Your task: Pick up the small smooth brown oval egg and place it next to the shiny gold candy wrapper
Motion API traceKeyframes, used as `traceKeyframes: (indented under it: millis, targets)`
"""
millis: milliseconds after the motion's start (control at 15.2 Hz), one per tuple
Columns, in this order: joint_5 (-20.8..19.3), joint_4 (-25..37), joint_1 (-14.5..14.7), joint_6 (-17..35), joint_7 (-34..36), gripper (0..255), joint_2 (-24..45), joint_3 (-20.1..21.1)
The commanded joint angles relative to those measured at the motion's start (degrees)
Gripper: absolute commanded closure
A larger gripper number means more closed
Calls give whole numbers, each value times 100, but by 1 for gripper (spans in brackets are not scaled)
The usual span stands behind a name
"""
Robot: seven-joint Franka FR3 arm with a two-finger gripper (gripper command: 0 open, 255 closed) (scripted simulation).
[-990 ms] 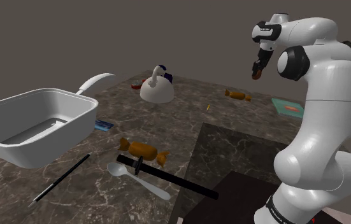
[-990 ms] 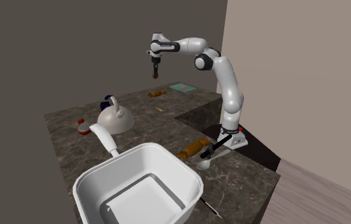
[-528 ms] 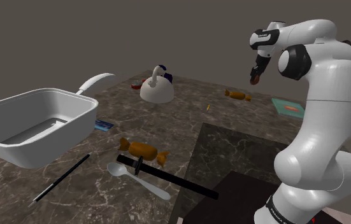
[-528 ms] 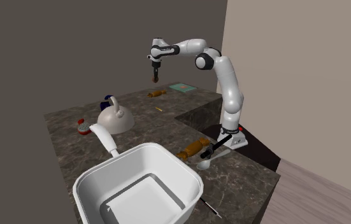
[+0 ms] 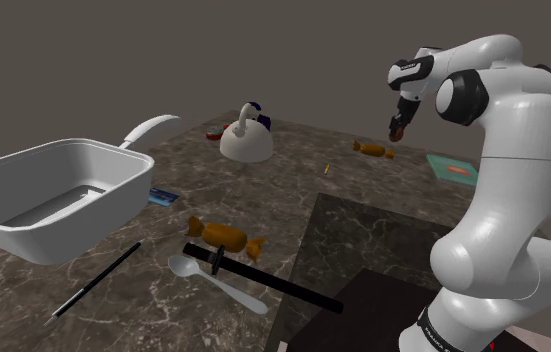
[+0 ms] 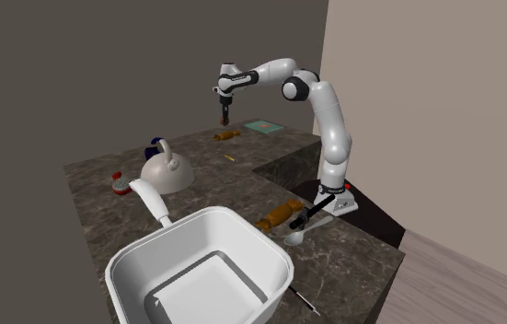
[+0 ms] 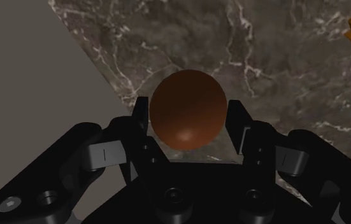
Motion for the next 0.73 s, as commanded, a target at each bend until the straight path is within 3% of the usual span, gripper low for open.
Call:
traceKeyframes:
  millis: [0, 660]
  targets:
    - [3, -188, 8, 180, -8, 255, -12, 2]
    - [8, -291, 12, 295, -11, 255, 1, 6]
